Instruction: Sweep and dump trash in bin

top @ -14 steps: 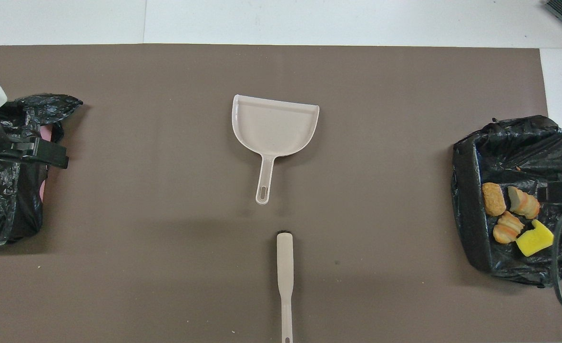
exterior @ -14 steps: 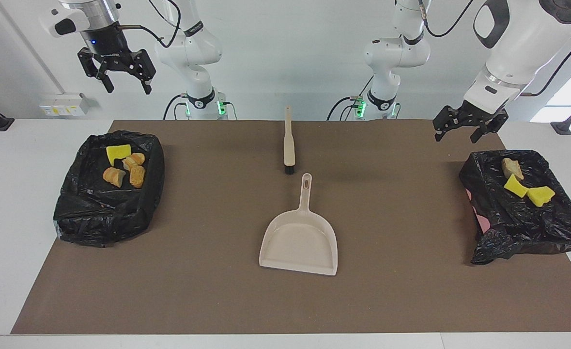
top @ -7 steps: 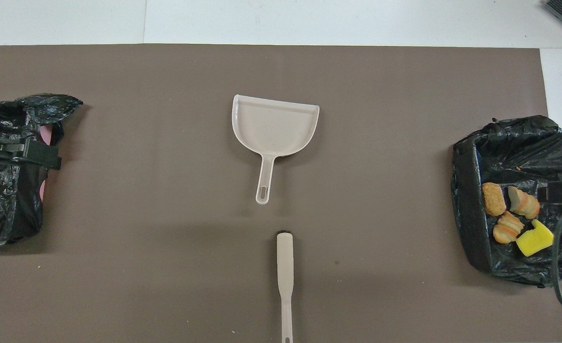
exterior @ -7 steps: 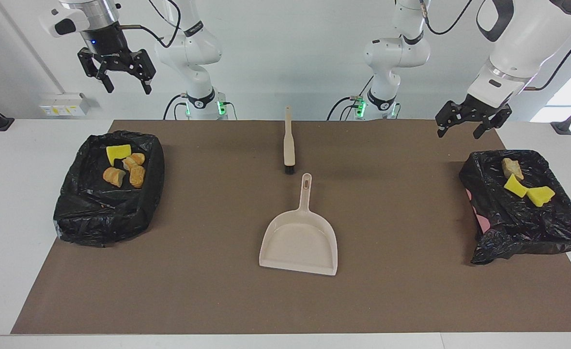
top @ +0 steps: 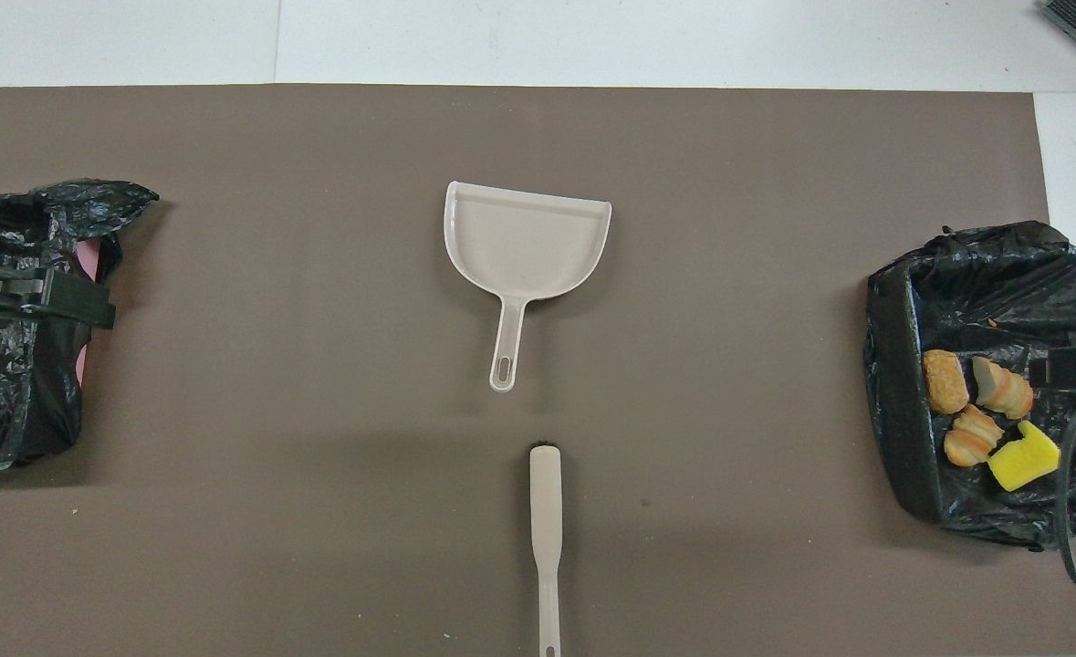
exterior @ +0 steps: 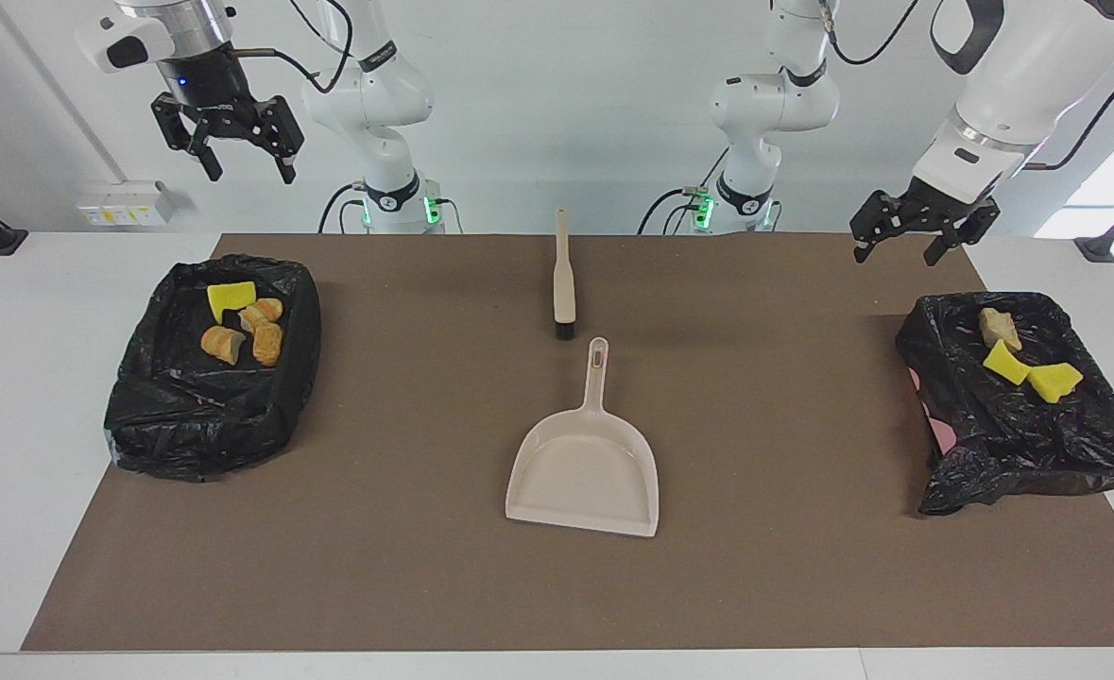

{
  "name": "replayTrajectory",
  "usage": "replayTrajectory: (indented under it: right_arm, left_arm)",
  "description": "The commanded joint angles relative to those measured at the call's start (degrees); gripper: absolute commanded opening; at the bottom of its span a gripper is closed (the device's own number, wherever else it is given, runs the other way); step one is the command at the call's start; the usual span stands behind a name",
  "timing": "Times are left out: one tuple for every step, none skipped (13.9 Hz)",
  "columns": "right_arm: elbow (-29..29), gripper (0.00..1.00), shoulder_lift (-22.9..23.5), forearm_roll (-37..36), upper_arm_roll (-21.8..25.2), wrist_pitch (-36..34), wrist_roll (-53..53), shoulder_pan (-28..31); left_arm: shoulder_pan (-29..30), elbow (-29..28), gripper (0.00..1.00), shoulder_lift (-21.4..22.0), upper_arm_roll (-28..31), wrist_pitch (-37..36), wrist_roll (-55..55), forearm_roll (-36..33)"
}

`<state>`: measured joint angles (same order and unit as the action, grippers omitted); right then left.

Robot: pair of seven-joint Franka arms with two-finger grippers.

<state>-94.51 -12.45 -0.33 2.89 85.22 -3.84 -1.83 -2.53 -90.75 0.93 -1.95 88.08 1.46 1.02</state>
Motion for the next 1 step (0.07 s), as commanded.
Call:
replayTrajectory:
  right_arm:
    - [0.03, 1.00, -0.39, -0.28, 0.01, -0.40, 1.64, 0.34]
  left_arm:
    - [0.50, 0.31, 1.00, 0.56, -0.07, -1.15, 0.73, 0.21]
